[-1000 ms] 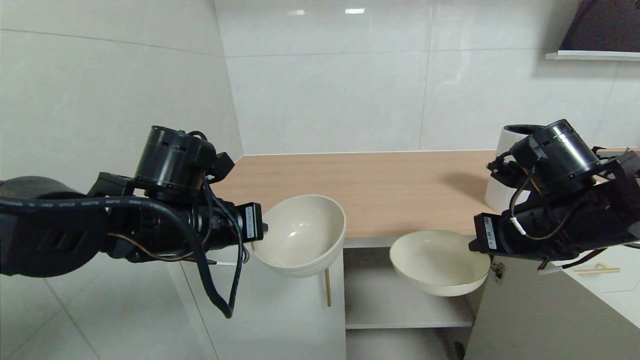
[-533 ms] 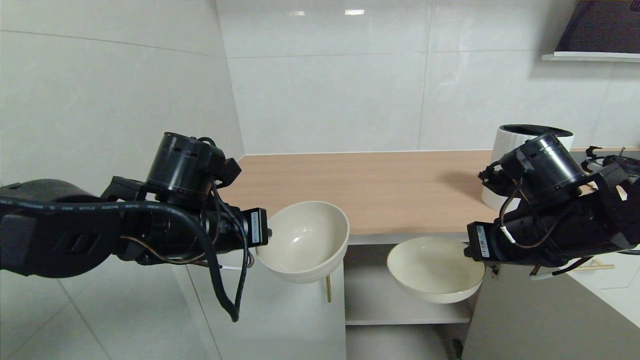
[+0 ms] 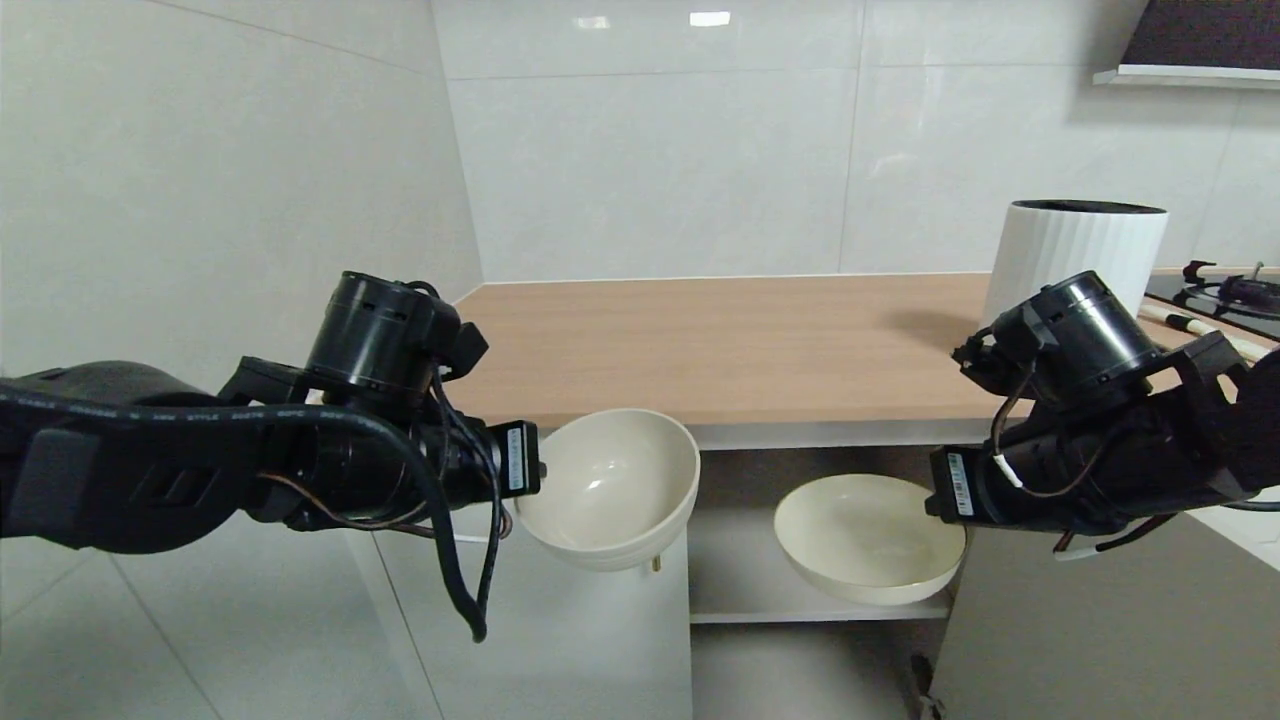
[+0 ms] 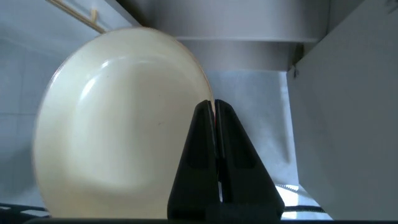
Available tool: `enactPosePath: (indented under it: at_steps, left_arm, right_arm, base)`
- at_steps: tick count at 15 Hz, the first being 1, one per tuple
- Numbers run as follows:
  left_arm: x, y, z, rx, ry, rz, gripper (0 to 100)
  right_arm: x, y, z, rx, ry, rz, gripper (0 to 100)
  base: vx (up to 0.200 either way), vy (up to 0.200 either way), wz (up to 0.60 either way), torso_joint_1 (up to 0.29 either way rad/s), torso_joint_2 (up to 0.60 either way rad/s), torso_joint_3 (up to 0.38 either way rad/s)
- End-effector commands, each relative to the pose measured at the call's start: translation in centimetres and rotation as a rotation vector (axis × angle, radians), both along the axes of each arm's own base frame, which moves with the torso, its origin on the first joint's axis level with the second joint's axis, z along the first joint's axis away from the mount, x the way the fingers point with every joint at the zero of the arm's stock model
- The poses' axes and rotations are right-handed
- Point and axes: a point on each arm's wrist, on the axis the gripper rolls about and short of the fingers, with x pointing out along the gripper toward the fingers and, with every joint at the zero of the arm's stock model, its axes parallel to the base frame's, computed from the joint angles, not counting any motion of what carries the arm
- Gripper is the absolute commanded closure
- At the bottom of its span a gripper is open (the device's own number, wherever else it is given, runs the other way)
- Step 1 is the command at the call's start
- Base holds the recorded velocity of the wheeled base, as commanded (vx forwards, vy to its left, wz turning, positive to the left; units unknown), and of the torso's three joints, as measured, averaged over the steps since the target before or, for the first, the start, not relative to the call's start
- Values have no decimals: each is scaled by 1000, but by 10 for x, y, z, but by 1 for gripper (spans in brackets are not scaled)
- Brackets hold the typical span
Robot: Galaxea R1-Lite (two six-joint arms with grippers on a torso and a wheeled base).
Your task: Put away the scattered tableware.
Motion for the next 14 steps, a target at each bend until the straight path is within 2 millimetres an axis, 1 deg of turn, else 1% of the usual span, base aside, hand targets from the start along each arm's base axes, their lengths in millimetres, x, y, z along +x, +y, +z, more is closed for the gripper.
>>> enactPosePath:
  at_steps: [1,6,8,10,12,14]
  left_arm:
    - [1,0,-1,2,5,0,100]
    - [1,0,-1,1,3,0,100]
    - [1,0,-1,1,3,0,100]
    - [1,0,-1,1,3,0,100]
    - [1,-1,-2,2,5,0,100]
    - [3,-1,-4,6,13,0,100]
  right_arm:
    - [1,1,-3,-5,10,1,100]
    - [3,2,-5,-8,16,-1,100]
    - [4,2,-6,-9,18,-1,100]
    - [5,2,-7,-10,19,-1,100]
    - [8,4,-12,-21,34,1,100]
    - [17,9,-27,-51,73,3,100]
  base:
    - [0,0,0,-168,466,290]
    - [0,0,0,-154,462,303]
    - [0,0,0,-93,422,293]
    - [0,0,0,39,56,2]
    - [0,0,0,0,0,0]
    - [0,0,0,-98,117,134]
